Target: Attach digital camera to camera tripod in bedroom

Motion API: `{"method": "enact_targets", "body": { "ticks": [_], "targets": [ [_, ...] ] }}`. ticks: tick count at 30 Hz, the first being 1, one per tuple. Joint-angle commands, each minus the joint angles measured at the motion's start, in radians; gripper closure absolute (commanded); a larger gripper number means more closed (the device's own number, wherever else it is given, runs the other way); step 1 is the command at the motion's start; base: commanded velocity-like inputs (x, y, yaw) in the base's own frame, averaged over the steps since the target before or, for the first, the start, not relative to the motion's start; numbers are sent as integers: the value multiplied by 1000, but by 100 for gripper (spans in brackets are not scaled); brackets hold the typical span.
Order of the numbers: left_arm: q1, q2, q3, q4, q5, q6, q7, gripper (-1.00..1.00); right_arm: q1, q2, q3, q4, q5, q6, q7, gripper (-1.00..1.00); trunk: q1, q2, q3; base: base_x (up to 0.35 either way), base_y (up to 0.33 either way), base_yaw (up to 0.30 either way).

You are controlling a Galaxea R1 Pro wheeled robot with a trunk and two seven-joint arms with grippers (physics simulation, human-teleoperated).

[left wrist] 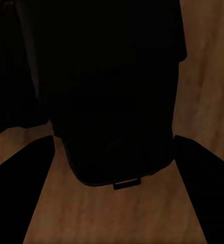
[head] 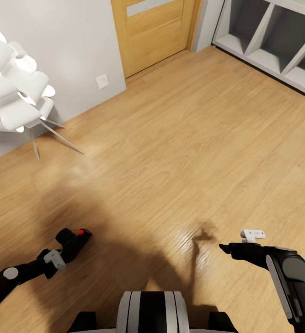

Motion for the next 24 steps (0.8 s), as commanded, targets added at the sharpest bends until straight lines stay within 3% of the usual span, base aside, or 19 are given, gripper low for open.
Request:
{"method": "enact_targets", "body": {
  "ticks": [1,24],
  "targets": [
    [0,0,3,0,-10,-4,2,100,0,0,-1,-1,4,4,6,-100,0,0,0,0,0,0],
    [12,5,8,-117,-3,-5,-17,100,13,0,1,-1,5,4,5,-100,0,0,0,0,0,0]
  ]
}}
